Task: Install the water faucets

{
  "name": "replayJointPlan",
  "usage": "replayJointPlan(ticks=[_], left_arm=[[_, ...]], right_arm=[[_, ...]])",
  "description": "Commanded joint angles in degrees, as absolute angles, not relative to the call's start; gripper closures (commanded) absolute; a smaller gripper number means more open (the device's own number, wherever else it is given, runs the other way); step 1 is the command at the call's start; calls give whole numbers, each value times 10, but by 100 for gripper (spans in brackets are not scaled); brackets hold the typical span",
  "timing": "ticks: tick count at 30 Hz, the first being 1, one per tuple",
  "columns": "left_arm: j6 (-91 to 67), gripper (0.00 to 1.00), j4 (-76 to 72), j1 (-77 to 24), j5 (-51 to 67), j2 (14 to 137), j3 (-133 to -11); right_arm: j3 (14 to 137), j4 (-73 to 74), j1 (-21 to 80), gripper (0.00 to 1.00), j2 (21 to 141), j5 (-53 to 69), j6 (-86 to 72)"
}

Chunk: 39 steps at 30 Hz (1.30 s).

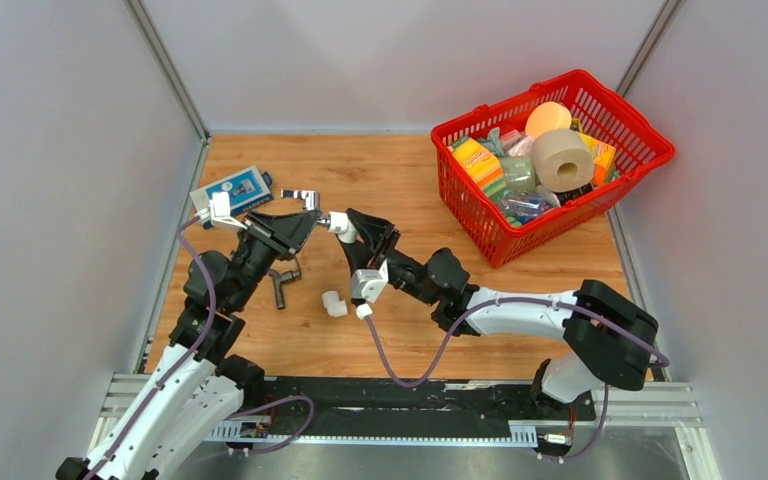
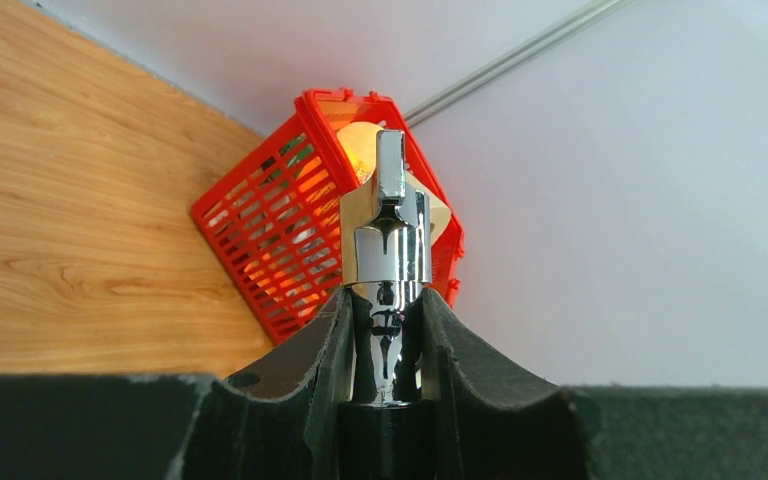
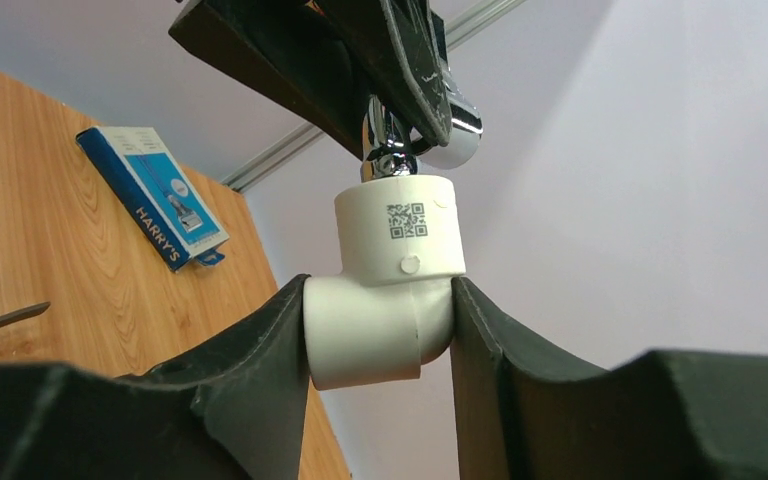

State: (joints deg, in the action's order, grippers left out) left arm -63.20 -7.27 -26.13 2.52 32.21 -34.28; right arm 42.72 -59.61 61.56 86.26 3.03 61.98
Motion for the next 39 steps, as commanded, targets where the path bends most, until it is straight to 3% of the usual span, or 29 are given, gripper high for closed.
replayJointPlan(ticks=[1,6,15,24,28,35,36,37,39], left_arm=[[-599,100,-115,-264,69,320,-377],[-514,100,-90,-264,92,342,-398],[-306,100,-71,-263,228,377,-424],[-144,100,-129,-264,445,364,-390],[-97,100,-143,-264,484,349,-366],[-135,100,-236,-263,517,350,-329],[-134,100,-232,-263,509,350,-328],[-135,100,-224,-264,484,349,-329],[-147,100,-225,-263,440,348,-323]], right_arm=[[458,-549,618,61,839,52,566],[466,-478,602,100,789,91,476],[513,-312,533,100,716,251,244],[567,-276,436,100,733,489,-11],[596,-260,396,97,758,526,-76],[633,-258,350,74,802,556,-128],[635,-258,346,68,801,546,-129],[633,-259,345,55,795,540,-122],[619,-259,345,42,776,511,-86]])
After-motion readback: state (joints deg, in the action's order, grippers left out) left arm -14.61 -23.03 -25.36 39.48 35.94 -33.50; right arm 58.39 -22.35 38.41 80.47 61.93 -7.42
